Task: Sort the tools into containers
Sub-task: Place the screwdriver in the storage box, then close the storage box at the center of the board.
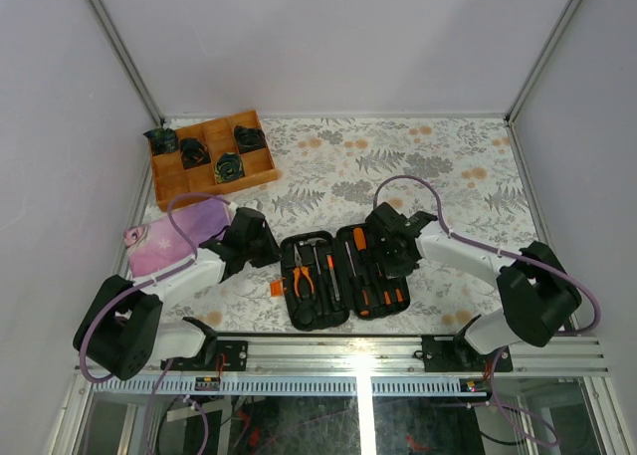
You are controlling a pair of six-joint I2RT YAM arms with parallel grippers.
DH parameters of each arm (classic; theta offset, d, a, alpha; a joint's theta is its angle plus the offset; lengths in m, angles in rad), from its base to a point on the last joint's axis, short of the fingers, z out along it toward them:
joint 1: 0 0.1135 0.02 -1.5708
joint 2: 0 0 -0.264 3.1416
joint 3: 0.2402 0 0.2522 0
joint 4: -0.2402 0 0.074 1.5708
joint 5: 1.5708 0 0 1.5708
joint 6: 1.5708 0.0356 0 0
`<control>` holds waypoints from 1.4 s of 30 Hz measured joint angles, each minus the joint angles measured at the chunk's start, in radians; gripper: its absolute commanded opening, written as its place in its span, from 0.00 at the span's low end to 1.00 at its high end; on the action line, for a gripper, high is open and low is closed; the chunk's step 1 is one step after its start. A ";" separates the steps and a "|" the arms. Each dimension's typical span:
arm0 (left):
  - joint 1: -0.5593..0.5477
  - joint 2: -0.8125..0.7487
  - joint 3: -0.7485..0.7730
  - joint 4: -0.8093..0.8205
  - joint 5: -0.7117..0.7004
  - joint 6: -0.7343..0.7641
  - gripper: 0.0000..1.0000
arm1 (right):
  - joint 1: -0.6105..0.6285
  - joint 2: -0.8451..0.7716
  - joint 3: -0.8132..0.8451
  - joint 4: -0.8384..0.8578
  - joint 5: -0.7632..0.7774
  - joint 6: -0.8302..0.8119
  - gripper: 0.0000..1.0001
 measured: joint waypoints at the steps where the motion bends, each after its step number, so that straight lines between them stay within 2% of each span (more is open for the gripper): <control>1: 0.000 0.002 0.002 0.000 0.003 0.004 0.00 | 0.000 0.011 0.007 -0.007 -0.003 -0.005 0.00; 14: 0.002 0.015 0.014 0.000 0.007 0.031 0.00 | -0.004 0.098 0.049 -0.048 -0.019 -0.017 0.00; 22: 0.002 0.015 0.015 -0.002 0.005 0.035 0.00 | 0.011 0.003 0.003 0.003 0.006 -0.001 0.22; 26: 0.001 0.016 0.019 -0.006 0.003 0.036 0.06 | 0.024 -0.079 -0.018 0.061 0.018 0.003 0.31; 31: 0.000 0.016 0.030 -0.017 0.004 0.045 0.28 | 0.026 -0.250 -0.018 0.132 0.098 0.006 0.37; 35: 0.000 0.010 0.038 -0.016 0.011 0.052 0.40 | -0.003 -0.275 -0.018 0.150 0.123 0.007 0.41; 39: 0.008 -0.037 0.037 -0.016 0.013 0.050 0.43 | -0.053 -0.249 -0.018 0.157 0.114 0.006 0.44; 42: 0.027 -0.101 0.024 -0.011 0.022 0.049 0.39 | -0.091 -0.239 -0.024 0.182 0.089 0.003 0.45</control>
